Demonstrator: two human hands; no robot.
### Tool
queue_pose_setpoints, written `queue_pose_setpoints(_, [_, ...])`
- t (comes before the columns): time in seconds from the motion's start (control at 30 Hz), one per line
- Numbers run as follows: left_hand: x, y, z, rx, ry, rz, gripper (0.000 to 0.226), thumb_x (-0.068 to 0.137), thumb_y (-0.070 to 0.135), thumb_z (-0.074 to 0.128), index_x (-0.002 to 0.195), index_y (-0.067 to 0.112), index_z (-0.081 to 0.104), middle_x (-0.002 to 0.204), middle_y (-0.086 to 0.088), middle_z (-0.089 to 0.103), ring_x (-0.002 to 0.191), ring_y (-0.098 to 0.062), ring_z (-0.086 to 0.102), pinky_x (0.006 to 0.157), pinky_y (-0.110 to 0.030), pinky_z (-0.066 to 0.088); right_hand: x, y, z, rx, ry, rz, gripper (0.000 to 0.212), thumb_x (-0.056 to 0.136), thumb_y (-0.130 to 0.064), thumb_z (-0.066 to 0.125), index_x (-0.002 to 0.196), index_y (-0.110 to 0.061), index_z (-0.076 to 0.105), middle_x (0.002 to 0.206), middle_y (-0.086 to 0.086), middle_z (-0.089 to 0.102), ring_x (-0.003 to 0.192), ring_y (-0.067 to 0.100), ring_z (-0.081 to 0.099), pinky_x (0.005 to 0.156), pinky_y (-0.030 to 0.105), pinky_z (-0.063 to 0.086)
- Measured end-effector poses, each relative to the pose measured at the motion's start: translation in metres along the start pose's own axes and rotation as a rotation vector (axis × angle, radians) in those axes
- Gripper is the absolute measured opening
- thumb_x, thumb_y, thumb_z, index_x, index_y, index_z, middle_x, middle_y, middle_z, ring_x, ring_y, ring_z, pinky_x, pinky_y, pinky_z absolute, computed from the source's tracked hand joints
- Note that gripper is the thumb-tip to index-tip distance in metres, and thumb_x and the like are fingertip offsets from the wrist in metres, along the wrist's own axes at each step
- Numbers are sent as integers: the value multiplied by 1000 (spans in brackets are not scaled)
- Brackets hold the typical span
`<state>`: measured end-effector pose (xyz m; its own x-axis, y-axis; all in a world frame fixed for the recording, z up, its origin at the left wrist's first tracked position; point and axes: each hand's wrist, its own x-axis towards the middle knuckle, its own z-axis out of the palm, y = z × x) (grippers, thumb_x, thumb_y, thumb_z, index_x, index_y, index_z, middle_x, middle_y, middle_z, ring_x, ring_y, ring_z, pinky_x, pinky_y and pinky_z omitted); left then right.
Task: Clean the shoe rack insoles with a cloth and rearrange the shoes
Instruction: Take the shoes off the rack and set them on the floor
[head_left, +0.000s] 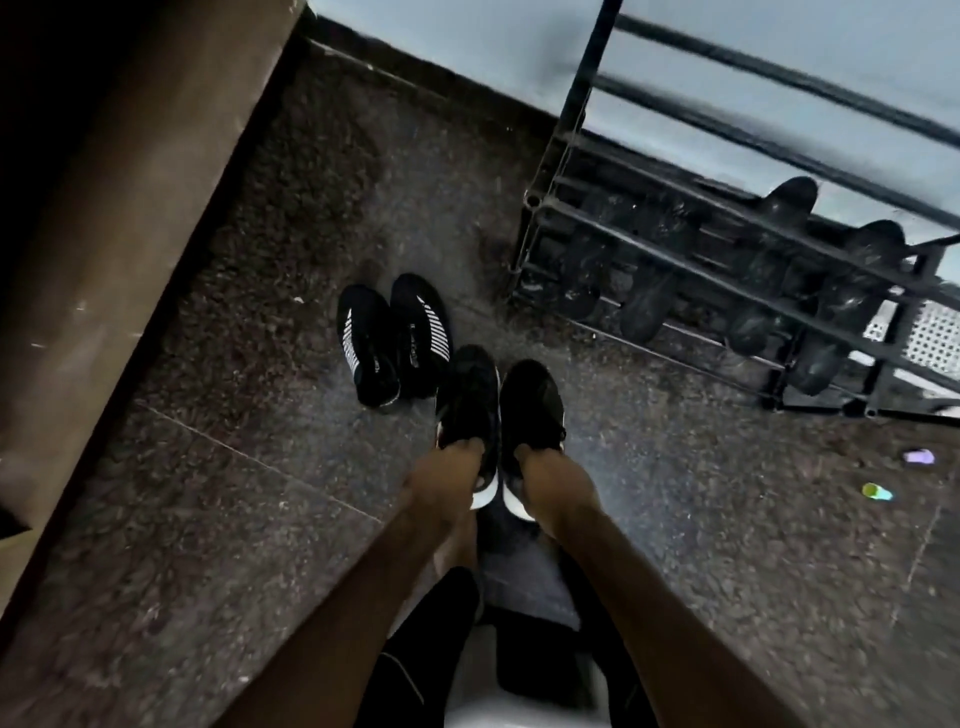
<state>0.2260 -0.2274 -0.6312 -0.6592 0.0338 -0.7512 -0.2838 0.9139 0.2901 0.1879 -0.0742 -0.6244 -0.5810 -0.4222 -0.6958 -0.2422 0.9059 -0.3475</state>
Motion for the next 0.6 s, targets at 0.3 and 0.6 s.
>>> queue_pose_setpoints(0.3, [92,-9,62,285,-7,-4,31,96,13,54,125,9,44,122,-11,60,107,-33,63,82,-41,49,63,42,56,-138,-38,-47,28,99,-13,43,127,-10,48,116,16,60,107,34,60,79,40,49])
queue_pose_setpoints(0.6, [120,-31,88,259,-112,-28,42,89,3,55,130,5,43,124,-18,58,114,-39,60,87,-45,50,103,42,83,-129,-124,-29,38,95,1,43,132,-5,44,126,18,56,118,36,55,91,41,47])
